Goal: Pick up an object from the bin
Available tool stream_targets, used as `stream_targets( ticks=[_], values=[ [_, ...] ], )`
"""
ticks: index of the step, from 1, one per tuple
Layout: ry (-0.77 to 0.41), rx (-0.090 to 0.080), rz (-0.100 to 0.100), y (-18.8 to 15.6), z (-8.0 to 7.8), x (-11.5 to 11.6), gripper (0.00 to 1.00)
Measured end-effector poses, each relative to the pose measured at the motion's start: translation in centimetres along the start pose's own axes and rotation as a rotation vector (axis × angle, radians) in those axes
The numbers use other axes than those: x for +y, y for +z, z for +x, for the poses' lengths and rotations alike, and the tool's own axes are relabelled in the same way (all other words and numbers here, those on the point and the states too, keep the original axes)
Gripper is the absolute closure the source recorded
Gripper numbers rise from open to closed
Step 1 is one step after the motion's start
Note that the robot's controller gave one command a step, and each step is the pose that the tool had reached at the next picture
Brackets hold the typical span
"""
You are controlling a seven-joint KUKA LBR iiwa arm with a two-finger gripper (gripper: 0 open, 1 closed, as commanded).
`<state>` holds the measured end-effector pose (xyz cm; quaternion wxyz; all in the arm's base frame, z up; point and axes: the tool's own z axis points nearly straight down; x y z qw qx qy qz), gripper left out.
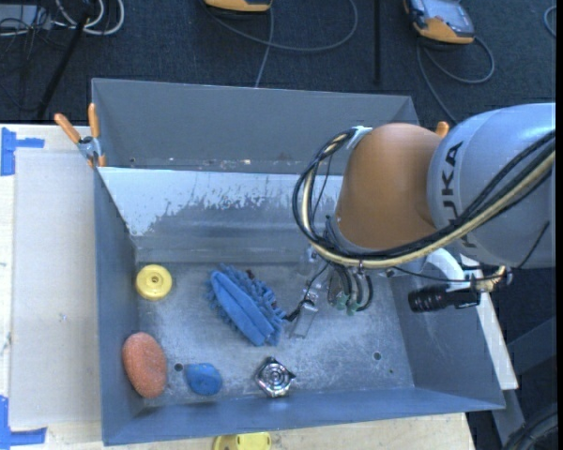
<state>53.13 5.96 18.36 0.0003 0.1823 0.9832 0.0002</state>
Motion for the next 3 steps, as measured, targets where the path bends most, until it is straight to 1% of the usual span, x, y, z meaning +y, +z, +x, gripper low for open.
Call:
stream_targets(
  ticks=[1,2,3],
  values=[
    [-0.053,-0.002,0.001,2.9,0.8,2.2,0.00],
    [-0.027,0.000,0.000,8.1,1.3,4.2,0.00],
    [0.036,0.001,0.001,8.4,-1.5,2.9,1.00]
  ],
)
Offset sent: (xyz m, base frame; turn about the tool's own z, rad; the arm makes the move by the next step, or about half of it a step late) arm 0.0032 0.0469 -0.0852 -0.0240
